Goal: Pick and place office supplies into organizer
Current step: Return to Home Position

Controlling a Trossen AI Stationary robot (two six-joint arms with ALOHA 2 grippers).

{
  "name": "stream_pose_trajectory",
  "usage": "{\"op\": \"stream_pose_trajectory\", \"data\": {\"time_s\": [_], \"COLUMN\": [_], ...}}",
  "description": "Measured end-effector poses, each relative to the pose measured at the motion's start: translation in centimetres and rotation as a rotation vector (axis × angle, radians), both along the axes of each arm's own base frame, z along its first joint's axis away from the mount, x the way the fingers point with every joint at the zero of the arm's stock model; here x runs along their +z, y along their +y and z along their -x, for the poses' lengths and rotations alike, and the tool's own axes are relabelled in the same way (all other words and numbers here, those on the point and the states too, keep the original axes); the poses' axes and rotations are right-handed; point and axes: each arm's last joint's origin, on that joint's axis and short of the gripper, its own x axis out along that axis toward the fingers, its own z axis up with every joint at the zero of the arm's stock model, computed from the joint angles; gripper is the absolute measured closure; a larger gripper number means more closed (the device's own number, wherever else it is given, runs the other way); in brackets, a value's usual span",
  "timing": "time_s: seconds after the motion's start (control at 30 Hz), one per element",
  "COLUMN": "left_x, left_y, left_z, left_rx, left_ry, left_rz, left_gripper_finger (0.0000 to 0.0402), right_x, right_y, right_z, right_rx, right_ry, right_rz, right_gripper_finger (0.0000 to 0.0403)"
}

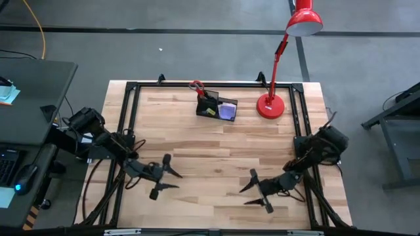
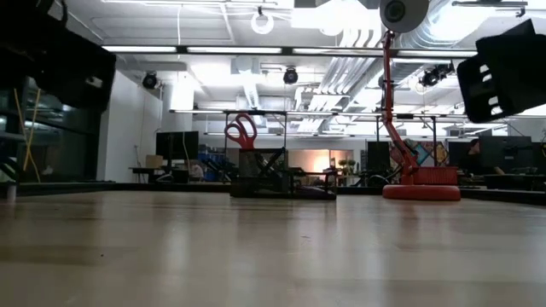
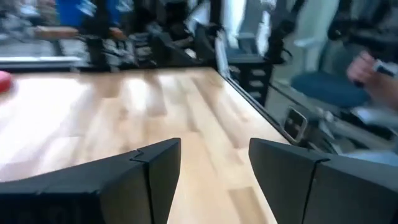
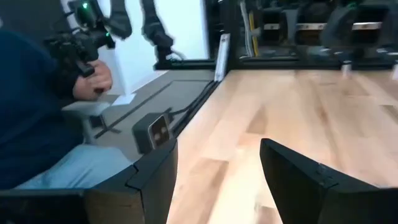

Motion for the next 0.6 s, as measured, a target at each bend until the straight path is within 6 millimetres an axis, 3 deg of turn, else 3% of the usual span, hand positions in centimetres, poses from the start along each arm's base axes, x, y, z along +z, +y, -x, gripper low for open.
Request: {"op": "stream_pose_trajectory", "data": {"time_s": [0.17,0.4,0.6], "left_x": [-0.5,-1.6,-1.8], "left_y": [1.3,2.7,3.7], "left_z": [2.3,3.9,3.6], "left_rx": [0.047,0.086,0.110], "left_ry": [-0.047,-0.005,0.005], "left_rz": [0.020,0.005,0.002], "left_gripper_finger": [0.0218,0.0218,0.0218], "right_x": [0.6,1.0,1.5], "right_y": [-1.9,-4.7,-6.2], "right_z": [1.4,3.2,4.4], "right_rx": [-0.040,-0.086,-0.136], "right_ry": [-0.004,0.020,0.009], "right_rz": [0.007,0.004,0.006], "right_gripper_finger": [0.0180,0.0180,0.0181]}}
